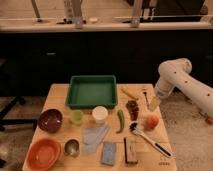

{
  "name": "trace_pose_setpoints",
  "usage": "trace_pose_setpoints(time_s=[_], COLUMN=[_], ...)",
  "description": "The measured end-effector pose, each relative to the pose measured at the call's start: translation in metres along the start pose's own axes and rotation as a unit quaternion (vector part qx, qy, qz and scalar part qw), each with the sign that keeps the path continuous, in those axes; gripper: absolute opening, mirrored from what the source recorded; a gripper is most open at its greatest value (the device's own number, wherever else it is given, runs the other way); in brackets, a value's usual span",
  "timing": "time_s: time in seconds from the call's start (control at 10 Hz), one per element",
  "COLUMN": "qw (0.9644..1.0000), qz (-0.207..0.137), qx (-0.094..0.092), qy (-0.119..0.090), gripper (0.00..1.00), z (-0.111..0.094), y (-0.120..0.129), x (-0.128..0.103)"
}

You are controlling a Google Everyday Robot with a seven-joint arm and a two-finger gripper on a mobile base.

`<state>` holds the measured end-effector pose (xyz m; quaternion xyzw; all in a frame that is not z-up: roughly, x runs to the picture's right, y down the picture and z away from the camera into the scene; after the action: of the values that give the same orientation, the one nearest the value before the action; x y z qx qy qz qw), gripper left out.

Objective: Place fork in purple bowl

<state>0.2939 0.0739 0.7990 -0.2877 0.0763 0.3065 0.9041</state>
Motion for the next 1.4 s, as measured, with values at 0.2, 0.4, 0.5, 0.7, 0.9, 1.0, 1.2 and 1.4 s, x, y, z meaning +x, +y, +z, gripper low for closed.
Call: trace_pose_setpoints(time_s=[0.2, 0.4, 0.5, 0.7, 0.9, 1.0, 1.2, 1.4], qw=[0.9999, 0.9999, 0.9997, 0.9994, 0.9990, 0.9988, 0.9984, 0.9979], qz=[0.008, 0.009, 0.013, 0.017, 0.021, 0.025, 0.034, 0.048], qx=[0.003, 0.000, 0.001, 0.000, -0.002, -0.002, -0.002, 0.001], qy=[0.007, 0.011, 0.021, 0.031, 0.040, 0.042, 0.044, 0.043], gripper=[0.80, 0.80, 0.80, 0.80, 0.80, 0.80, 0.80, 0.80], z=[0.015, 0.027, 0.037, 0.051, 0.063, 0.067, 0.074, 0.075], y=[-0.008, -0.013, -0.019, -0.030, -0.040, -0.043, -0.051, -0.057], x=[0.003, -0.005, -0.003, -0.009, -0.016, -0.014, -0.011, -0.009])
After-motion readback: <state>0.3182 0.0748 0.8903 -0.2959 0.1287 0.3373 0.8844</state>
